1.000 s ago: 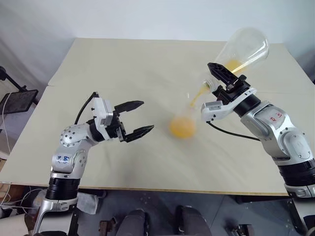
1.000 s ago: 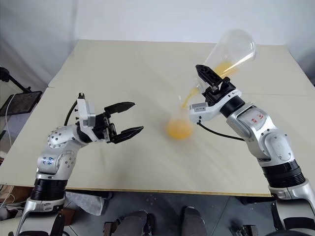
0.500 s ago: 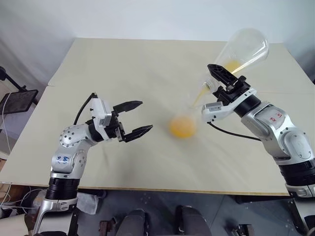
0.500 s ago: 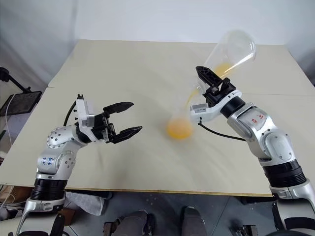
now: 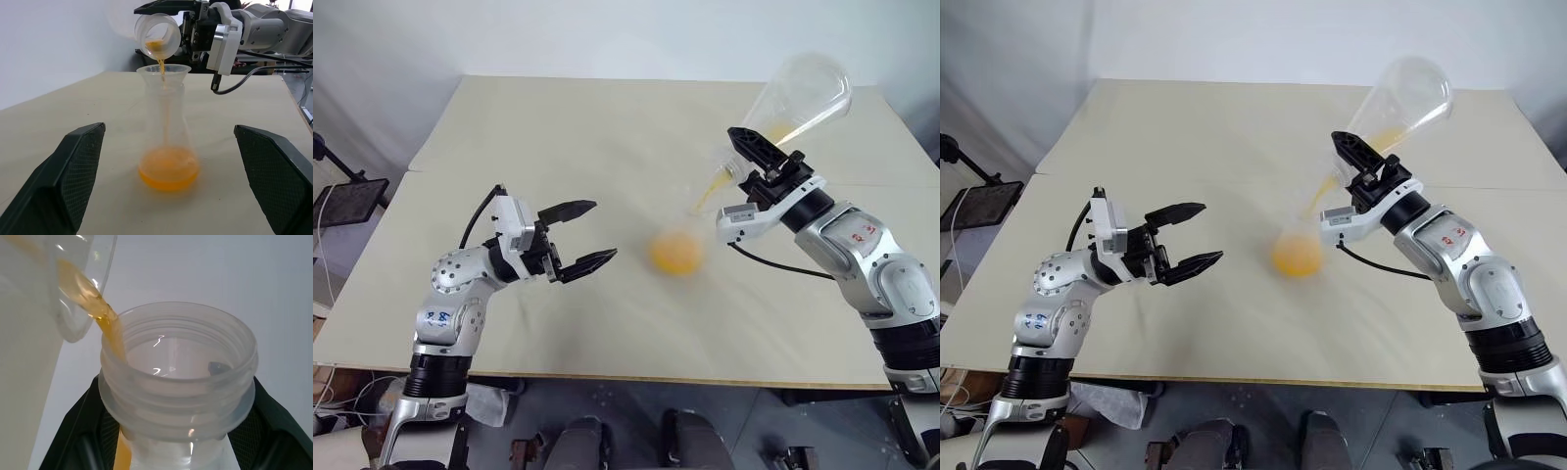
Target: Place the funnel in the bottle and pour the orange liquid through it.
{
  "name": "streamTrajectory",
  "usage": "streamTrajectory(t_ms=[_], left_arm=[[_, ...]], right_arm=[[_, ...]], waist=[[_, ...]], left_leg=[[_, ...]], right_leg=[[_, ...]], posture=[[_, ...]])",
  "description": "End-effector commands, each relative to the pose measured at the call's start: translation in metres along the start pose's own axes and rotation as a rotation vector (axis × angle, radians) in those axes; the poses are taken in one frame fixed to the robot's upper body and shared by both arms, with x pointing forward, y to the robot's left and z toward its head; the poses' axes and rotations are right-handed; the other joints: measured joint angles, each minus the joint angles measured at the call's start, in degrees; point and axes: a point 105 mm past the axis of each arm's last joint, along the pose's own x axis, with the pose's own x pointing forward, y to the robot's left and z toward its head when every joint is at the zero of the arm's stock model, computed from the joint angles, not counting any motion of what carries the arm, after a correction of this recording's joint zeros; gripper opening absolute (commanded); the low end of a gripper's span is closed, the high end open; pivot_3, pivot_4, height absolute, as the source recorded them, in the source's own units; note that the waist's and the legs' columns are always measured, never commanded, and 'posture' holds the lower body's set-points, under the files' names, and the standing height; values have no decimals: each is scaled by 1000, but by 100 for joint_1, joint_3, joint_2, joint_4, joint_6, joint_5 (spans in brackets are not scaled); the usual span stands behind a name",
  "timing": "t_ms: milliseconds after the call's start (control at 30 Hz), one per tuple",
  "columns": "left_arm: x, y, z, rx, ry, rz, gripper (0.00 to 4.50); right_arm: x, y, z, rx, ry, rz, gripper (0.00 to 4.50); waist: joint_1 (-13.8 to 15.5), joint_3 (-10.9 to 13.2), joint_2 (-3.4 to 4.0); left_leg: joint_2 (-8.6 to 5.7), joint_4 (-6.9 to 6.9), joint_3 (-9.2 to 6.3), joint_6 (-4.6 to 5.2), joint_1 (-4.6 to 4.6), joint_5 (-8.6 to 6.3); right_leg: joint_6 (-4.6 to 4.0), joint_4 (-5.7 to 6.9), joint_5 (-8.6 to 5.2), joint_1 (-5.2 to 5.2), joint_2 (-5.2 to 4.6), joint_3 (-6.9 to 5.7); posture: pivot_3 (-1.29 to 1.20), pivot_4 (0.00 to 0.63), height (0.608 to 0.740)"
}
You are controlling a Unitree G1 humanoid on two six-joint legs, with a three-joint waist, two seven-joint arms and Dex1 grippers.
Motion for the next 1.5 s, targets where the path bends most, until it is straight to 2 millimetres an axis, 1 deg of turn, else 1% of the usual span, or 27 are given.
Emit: streamTrajectory(t_ms=[33,1000,1300,1500], left_arm=[[-2,2,6,23,-28,13,4500],[4,1,8,22,-39,10,4500],[6,1,9,25,-45,13,4500],[6,2,10,27,-48,15,4500]], right_arm=[[-2,-13,-6,-34,7,-44,2463],[-2,-13,-3,-34,1,-49,2463],[-1,-14,-2,-58,-13,-52,2463],[0,-14,0,-38,-19,-50,2463]], waist=[[1,0,0],[0,0,0],[0,0,0],[1,0,0]], left_leg=[[0,0,0,0,0,0],[0,0,0,0,0,0],[0,0,0,0,0,0],[0,0,0,0,0,0]], right_leg=[[0,0,0,0,0,0],[0,0,0,0,0,0],[0,0,0,0,0,0],[0,0,0,0,0,0]], posture=[[0,150,740],[0,150,740],[0,150,740],[0,150,740]])
